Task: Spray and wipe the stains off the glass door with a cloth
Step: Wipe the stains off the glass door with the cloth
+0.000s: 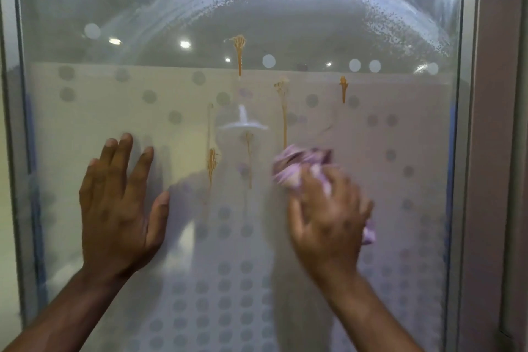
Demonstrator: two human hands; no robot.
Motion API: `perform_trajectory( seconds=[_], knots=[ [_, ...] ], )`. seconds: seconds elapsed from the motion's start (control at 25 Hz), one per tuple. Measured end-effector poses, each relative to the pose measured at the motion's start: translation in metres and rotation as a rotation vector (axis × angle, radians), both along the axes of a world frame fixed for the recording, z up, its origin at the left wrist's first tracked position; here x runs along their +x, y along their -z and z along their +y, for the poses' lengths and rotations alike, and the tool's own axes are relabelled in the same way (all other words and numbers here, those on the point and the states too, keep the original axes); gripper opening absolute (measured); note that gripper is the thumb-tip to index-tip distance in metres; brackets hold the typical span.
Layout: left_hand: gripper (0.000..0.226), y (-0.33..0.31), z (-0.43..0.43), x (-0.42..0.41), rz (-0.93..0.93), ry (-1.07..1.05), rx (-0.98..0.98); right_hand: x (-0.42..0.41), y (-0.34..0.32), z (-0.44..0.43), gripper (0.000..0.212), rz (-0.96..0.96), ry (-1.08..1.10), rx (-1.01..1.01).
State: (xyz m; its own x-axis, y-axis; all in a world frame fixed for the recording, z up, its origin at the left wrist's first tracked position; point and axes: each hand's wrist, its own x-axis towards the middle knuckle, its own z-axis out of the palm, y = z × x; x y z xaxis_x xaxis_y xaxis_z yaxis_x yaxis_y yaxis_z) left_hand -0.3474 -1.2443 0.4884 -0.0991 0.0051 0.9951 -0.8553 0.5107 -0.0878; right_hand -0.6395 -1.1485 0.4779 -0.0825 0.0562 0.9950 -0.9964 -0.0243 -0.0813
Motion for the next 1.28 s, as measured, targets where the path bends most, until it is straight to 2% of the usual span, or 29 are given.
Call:
perform_trajectory(
  seconds=[0.12, 0.2, 0.28, 0.48, 0.6, 0.72, 0.96, 1.08, 1.16, 1.28],
  knots=[
    [0.069, 0.0, -0.002, 0.001, -0.007, -0.009, 0.009, 0.029, 0.044, 0.004, 0.035, 0.355, 0.013, 0.09],
    [0.07, 0.001, -0.002, 0.001, -0.007, -0.018, 0.015, 0.018, 0.039, 0.005, 0.038, 0.408, 0.017, 0.078],
    [0.07, 0.001, -0.001, 0.001, -0.008, -0.024, 0.011, -0.004, 0.013, 0.005, 0.042, 0.285, 0.032, 0.019],
    [0.071, 0.0, 0.001, 0.001, -0.01, -0.026, 0.013, -0.068, -0.068, 0.014, 0.047, -0.334, 0.017, -0.137],
    [0.072, -0.001, 0.001, 0.001, -0.013, -0.028, 0.016, -0.072, -0.086, 0.013, 0.049, -0.507, -0.08, -0.212],
    [0.073, -0.001, 0.0, 0.001, -0.012, -0.027, 0.017, -0.028, -0.074, 0.0, 0.052, -0.399, -0.064, -0.189],
    [0.073, -0.001, 0.001, 0.002, -0.017, -0.026, 0.026, 0.064, 0.015, -0.007, 0.032, 0.267, 0.032, -0.019],
    [0.073, -0.001, 0.004, 0.004, -0.027, -0.011, 0.043, 0.07, 0.026, -0.002, 0.032, 0.417, 0.038, 0.029],
    [0.072, -0.003, 0.007, 0.007, -0.029, -0.002, 0.061, 0.048, 0.003, -0.001, 0.032, 0.348, 0.074, -0.01],
    [0.07, -0.012, 0.01, 0.017, -0.04, -0.017, 0.057, 0.0, -0.043, 0.005, 0.043, -0.063, 0.091, -0.09]
  ],
)
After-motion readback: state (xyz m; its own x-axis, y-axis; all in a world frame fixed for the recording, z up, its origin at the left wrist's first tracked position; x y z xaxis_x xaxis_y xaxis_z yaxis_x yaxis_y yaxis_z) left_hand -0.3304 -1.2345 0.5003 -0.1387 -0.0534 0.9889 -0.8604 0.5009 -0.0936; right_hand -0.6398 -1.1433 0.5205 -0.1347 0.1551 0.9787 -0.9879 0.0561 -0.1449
